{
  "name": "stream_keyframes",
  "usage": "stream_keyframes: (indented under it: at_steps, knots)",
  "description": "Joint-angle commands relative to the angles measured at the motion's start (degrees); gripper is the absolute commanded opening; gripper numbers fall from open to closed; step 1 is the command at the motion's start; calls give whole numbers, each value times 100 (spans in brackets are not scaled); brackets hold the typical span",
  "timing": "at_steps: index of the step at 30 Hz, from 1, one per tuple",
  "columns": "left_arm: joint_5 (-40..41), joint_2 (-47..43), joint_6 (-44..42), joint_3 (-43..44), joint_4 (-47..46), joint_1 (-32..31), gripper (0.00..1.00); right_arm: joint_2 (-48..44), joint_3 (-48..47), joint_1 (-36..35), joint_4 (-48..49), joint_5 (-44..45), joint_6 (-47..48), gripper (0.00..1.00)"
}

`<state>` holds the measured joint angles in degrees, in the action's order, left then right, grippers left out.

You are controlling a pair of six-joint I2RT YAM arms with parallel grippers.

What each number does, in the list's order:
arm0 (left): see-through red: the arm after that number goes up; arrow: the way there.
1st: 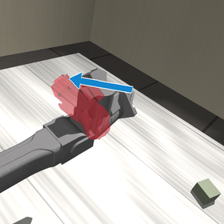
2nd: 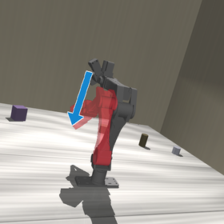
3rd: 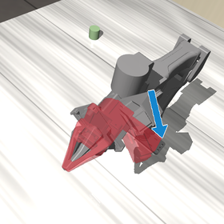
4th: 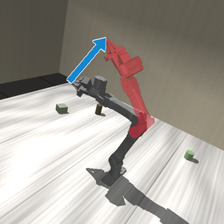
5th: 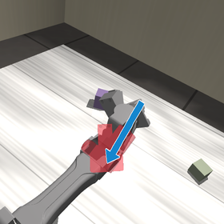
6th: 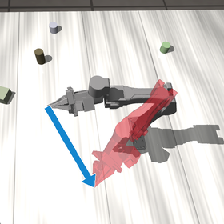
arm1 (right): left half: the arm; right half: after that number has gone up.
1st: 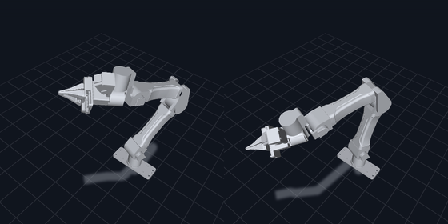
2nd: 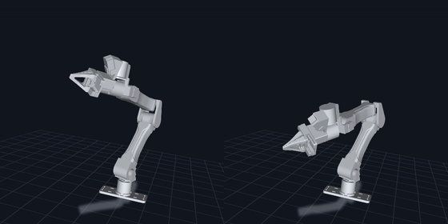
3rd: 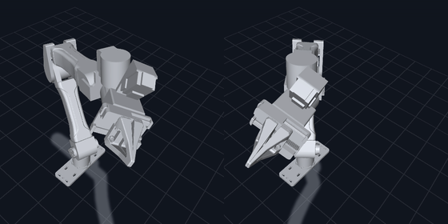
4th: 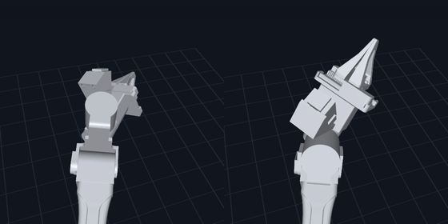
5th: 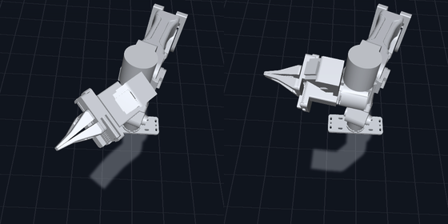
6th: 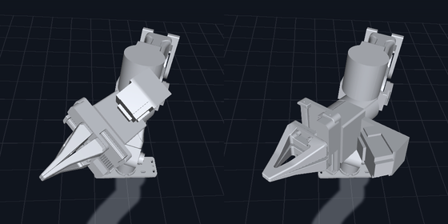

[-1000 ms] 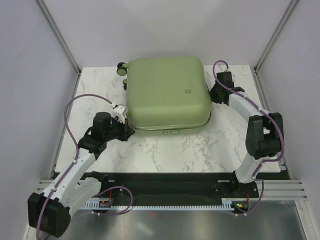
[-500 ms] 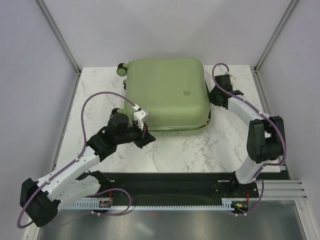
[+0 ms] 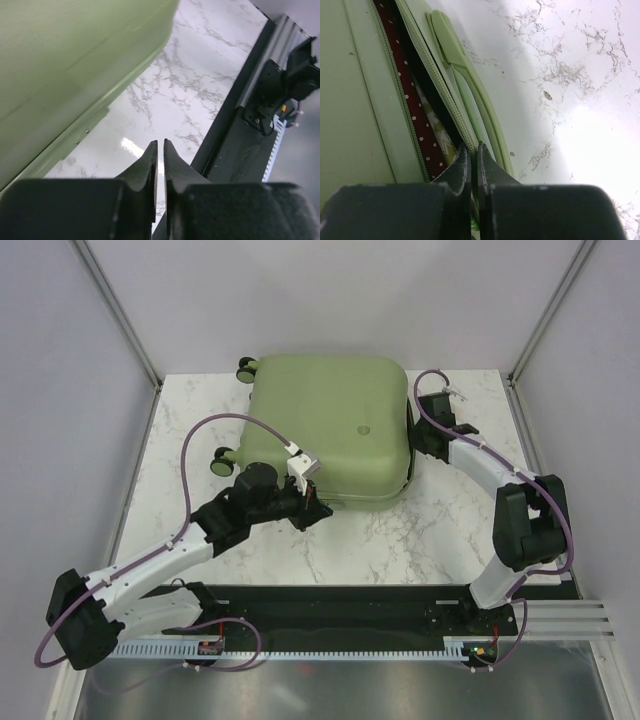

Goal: Pack the luggage
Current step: Zip the luggage at the center of the board.

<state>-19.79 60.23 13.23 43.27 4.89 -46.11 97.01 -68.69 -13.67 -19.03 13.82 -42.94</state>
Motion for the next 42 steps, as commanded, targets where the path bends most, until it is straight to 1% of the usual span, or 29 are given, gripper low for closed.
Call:
stream_keyframes:
  at_steps: [1, 3, 4, 5, 6, 7, 8, 9, 11, 13, 14, 15, 17, 18, 21, 24, 26, 30, 32, 37, 42]
  knots:
    - [923, -466, -199, 95, 520, 145, 17, 372, 584, 58, -1270, 1219, -154, 0]
    - [1422, -757, -111, -116, 706, 242, 30, 292, 715, 66, -1218, 1167, -118, 0]
    - [1556, -1063, -84, -195, 837, 364, 42, 248, 751, 58, -1209, 1088, -101, 0]
    - [1696, -1205, -49, -352, 1065, 435, 49, 231, 777, 58, -1209, 1052, -109, 0]
    - [1933, -1345, -6, -441, 1206, 497, 53, 213, 813, 66, -1174, 1009, -118, 0]
    - [1961, -1512, -5, -520, 1321, 628, 57, 187, 822, 58, -1156, 947, -110, 0]
    - [1953, -1818, -14, -712, 1487, 708, 60, 169, 822, 66, -1139, 938, -101, 0]
    - [2057, -1987, -49, -827, 1533, 935, 61, 169, 787, 58, -1130, 938, -92, 0]
    - [2058, -2329, -93, -1082, 1394, 1112, 67, 151, 734, 58, -1121, 877, -22, 0]
    - [2276, -2358, -146, -1144, 1287, 1349, 70, 125, 673, 58, -1103, 876, 40, 0]
    - [2426, -2323, -102, -1162, 1304, 1480, 70, 116, 664, 58, -1095, 824, 57, 0]
    - [2401, -2288, -50, -1197, 1244, 1786, 71, 116, 620, 66, -1068, 771, 75, 0]
    - [2086, -2296, -23, -1364, 963, 2069, 73, 134, 567, 75, -1042, 666, 101, 0]
    - [1763, -2279, 117, -1452, 614, 2384, 74, 142, 523, 75, -1042, 596, 101, 0]
    - [1593, -2043, 215, -1716, 234, 2676, 74, 143, 514, 171, -1050, 516, 66, 0]
    - [1566, -1726, 101, -1725, 118, 2712, 74, 108, 575, 268, -1042, 516, 101, 0]
    - [1505, -1488, -48, -1716, -118, 2712, 73, 99, 672, 303, -1033, 516, 119, 0]
    - [1286, -1443, -233, -1857, -680, 2739, 70, 20, 935, 426, -989, 542, 119, 0]
    - [1136, -1461, -277, -1909, -778, 2747, 68, -42, 1128, 505, -980, 569, 119, 0]
    - [592, -1286, -260, -1875, -919, 2739, 69, -463, 1515, 918, -954, 753, 215, 0]
    - [-296, -768, -269, -1752, -1182, 2730, 68, -955, 1788, 1341, -1190, 1130, 409, 0]
